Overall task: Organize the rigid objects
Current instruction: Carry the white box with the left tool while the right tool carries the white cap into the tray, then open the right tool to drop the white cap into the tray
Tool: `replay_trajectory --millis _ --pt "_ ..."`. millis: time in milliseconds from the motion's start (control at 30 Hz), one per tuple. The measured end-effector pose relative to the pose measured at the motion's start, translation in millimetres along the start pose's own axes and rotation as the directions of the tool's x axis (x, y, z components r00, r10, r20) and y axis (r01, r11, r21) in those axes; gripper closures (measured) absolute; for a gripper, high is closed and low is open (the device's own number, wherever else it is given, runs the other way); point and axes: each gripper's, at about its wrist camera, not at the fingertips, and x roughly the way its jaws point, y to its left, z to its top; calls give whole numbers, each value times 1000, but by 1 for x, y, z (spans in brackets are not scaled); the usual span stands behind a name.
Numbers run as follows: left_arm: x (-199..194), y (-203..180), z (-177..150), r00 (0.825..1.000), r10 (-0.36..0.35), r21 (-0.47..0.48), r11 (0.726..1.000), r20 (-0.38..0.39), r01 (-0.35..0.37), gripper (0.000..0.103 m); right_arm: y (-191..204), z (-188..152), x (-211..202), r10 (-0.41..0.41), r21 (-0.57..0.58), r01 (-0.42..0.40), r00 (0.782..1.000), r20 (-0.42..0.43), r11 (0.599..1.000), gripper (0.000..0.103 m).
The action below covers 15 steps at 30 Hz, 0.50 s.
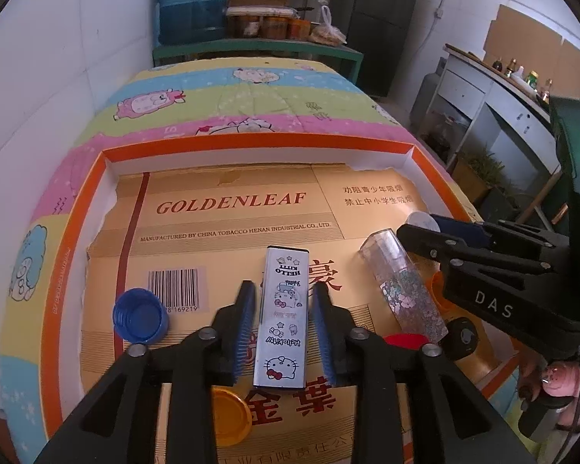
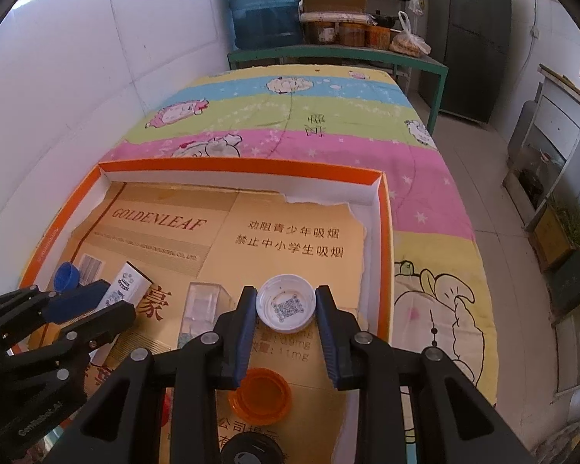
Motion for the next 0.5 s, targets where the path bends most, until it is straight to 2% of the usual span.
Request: replay_trajectory --millis 33,67,500 --pt "-1 0 0 1000 -2 -1 1000 3 2 57 0 0 0 0 0 0 1000 -3 1000 72" --pt "-1 0 0 1000 -5 -3 1000 7 5 54 0 -1 0 0 1 0 1000 -5 1000 72" --pt "-30 3 1 997 -11 -9 1000 83 12 53 0 -3 -4 -9 13 9 1000 5 1000 70"
